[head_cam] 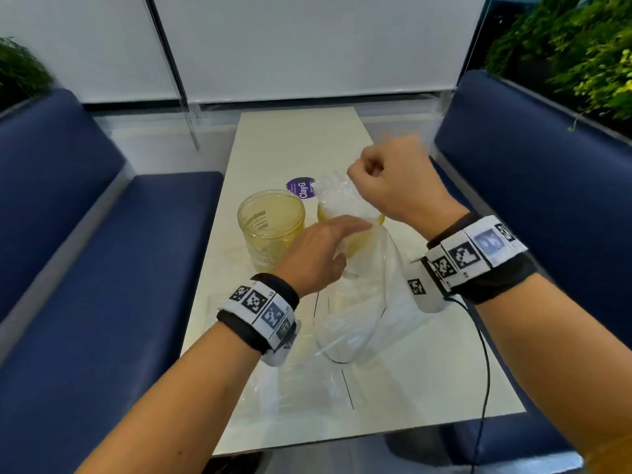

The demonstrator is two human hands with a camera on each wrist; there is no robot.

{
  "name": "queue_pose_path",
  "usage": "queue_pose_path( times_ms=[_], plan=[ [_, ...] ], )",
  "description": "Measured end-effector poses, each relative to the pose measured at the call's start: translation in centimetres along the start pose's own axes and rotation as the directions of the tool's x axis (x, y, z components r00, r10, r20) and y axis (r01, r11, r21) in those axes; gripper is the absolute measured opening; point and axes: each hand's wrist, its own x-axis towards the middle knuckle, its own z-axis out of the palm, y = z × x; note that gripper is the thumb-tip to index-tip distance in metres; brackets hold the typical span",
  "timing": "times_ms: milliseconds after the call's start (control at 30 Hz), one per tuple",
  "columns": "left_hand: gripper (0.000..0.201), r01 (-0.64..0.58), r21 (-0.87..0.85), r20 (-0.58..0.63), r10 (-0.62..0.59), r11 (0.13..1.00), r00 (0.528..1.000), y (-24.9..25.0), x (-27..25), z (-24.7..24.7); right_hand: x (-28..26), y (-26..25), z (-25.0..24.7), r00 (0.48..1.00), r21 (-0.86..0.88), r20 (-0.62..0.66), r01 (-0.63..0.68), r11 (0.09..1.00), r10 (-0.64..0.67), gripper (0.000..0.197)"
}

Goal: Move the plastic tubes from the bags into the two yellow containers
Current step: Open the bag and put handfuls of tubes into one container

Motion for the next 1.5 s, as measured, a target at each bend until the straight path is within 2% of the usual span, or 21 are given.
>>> queue_pose_path(
  times_ms=[67, 133, 167, 233, 267, 300, 367, 433, 500, 567, 600, 667, 800, 933, 1033, 1100, 1200, 1333, 1400, 1433, 1500],
  plan=[
    [0.047, -0.001, -0.079, -0.028, -0.002, 0.997, 1.0, 0.4, 0.5, -0.5, -2.5, -1.8, -0.9, 0.968, 0.048, 0.248, -0.032, 0.998, 0.019, 0.039],
    [0.047, -0.026, -0.186, -0.034, 0.02, 0.982, 0.999, 0.7, 0.8, -1.0, -4.8, -2.2, -0.2, 0.851, 0.017, 0.52, -0.098, 0.995, 0.074, 0.035],
    [0.051, -0.039, -0.202, -0.025, 0.035, 0.979, 0.999, 0.7, 0.9, -1.0, -5.9, -2.2, 0.6, 0.812, -0.016, 0.578, -0.091, 0.996, 0.084, 0.035],
    [0.057, -0.061, -0.182, 0.013, 0.065, 0.981, 0.998, -0.2, 0.9, -0.6, -7.4, -1.8, 2.0, 0.815, -0.074, 0.576, -0.026, 0.997, 0.064, 0.027],
    [0.056, -0.051, -0.189, 0.016, 0.055, 0.981, 0.998, -0.6, 0.8, -0.4, -7.9, -1.5, 2.5, 0.814, -0.115, 0.578, 0.008, 0.993, 0.06, 0.016],
    [0.052, -0.034, -0.213, 0.004, 0.036, 0.976, 0.999, -0.8, 0.6, -0.1, -8.3, -1.2, 3.0, 0.795, -0.151, 0.603, 0.037, 0.988, 0.062, 0.014],
    [0.042, -0.045, -0.258, -0.057, 0.032, 0.965, 0.998, -0.8, 0.4, 0.0, -9.0, -0.8, 3.9, 0.722, -0.222, 0.681, 0.048, 0.974, 0.12, 0.034],
    [0.037, -0.078, -0.255, -0.093, 0.056, 0.964, 0.994, -0.5, 0.4, 0.1, -9.5, -0.9, 5.0, 0.658, -0.271, 0.74, 0.102, 0.957, 0.139, 0.044],
    [0.038, -0.079, -0.252, -0.077, 0.062, 0.964, 0.995, -0.3, 0.5, 0.0, -10.1, -0.9, 6.1, 0.544, -0.287, 0.822, 0.14, 0.948, 0.168, 0.055],
    [0.039, -0.073, -0.257, -0.056, 0.06, 0.964, 0.997, -0.3, 0.4, -0.2, -10.6, -0.7, 6.5, 0.394, -0.298, 0.893, 0.158, 0.941, 0.217, 0.071],
    [0.038, -0.072, -0.256, -0.052, 0.06, 0.964, 0.997, -0.4, 0.3, -0.4, -10.7, -0.6, 6.5, 0.349, -0.306, 0.908, 0.176, 0.936, 0.231, 0.077],
    [0.036, -0.072, -0.246, -0.048, 0.062, 0.967, 0.997, -0.6, 0.1, -0.6, -11.2, -0.4, 6.8, 0.316, -0.326, 0.917, 0.246, 0.913, 0.242, 0.081],
    [0.038, -0.06, -0.205, -0.025, 0.056, 0.977, 0.998, -0.6, 0.1, -0.9, -12.2, -0.1, 8.5, 0.264, -0.393, 0.915, 0.414, 0.821, 0.304, 0.076],
    [0.038, -0.049, -0.183, -0.003, 0.05, 0.982, 0.999, -0.8, 0.2, -1.0, -13.3, 0.6, 10.3, 0.272, -0.418, 0.907, 0.492, 0.764, 0.321, 0.062],
    [0.039, -0.01, -0.185, -0.012, 0.008, 0.983, 1.0, -1.1, 0.3, -1.2, -14.1, 1.2, 10.9, 0.316, -0.427, 0.902, 0.535, 0.729, 0.295, 0.036],
    [0.04, -0.028, -0.162, -0.017, 0.025, 0.986, 1.0, -1.2, 0.2, -1.1, -14.2, 1.5, 10.8, 0.338, -0.406, 0.905, 0.505, 0.762, 0.257, 0.031],
    [0.035, -0.048, -0.122, 0.002, 0.048, 0.991, 0.999, -1.2, -0.1, -0.6, -13.7, 1.8, 9.3, 0.375, -0.338, 0.906, 0.366, 0.867, 0.195, 0.03],
    [0.03, 0.04, -0.266, 0.043, -0.029, 0.963, 0.999, -1.5, -0.8, -0.6, -12.3, 2.5, 6.5, 0.537, -0.209, 0.836, 0.127, 0.97, 0.11, 0.026],
    [0.041, 0.091, -0.374, 0.058, -0.075, 0.923, 0.996, -1.5, -1.4, -0.6, -11.3, 2.6, 4.7, 0.625, -0.076, 0.778, -0.009, 0.997, 0.065, 0.034],
    [0.047, 0.12, -0.419, 0.063, -0.103, 0.9, 0.993, -1.4, -1.7, -0.7, -10.7, 2.5, 3.7, 0.669, 0.024, 0.743, -0.064, 0.998, 0.025, 0.032],
    [0.052, 0.161, -0.503, 0.073, -0.144, 0.849, 0.987, -1.0, -2.4, -0.8, -9.5, 2.2, 1.9, 0.762, 0.227, 0.646, -0.14, 0.964, -0.042, 0.007]
  ],
)
